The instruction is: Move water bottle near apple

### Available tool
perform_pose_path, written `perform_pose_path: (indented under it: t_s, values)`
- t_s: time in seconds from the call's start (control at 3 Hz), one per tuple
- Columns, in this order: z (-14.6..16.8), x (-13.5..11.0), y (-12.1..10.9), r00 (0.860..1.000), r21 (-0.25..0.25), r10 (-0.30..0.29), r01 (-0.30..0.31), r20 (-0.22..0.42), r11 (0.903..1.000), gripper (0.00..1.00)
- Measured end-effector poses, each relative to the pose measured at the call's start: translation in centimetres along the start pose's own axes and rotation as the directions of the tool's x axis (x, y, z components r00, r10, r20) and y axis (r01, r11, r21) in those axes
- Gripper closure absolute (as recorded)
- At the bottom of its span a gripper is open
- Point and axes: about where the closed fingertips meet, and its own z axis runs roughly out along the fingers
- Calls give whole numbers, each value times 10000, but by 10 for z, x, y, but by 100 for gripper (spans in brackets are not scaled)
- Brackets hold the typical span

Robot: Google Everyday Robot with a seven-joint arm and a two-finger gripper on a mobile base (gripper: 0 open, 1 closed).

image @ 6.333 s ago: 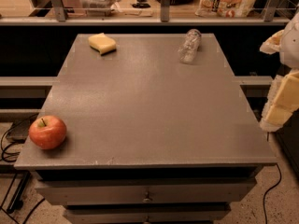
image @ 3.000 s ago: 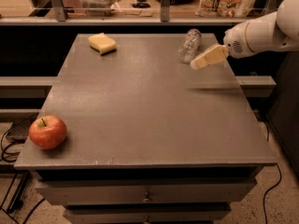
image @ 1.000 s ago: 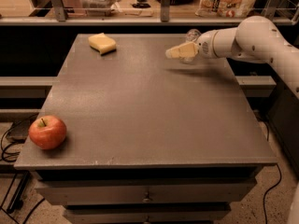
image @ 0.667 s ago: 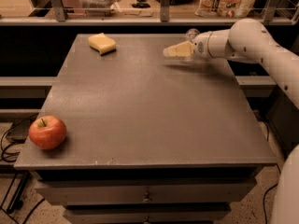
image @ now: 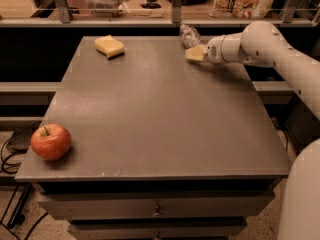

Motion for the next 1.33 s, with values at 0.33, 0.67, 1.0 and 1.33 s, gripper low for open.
perform_pose_path:
  t_s: [0.33, 0.67, 1.0, 1.33]
  values:
    - [-5, -7, 2, 9995, 108, -303, 302, 65, 9995, 100]
    - [-35, -54, 31, 9849, -438, -1617, 1646, 617, 9854, 100]
    - [-61, -85, 72, 9244, -1179, -3663, 3775, 1060, 9185, 100]
    - [-58, -84, 75, 9246, -1273, -3673, 3781, 1008, 9170, 100]
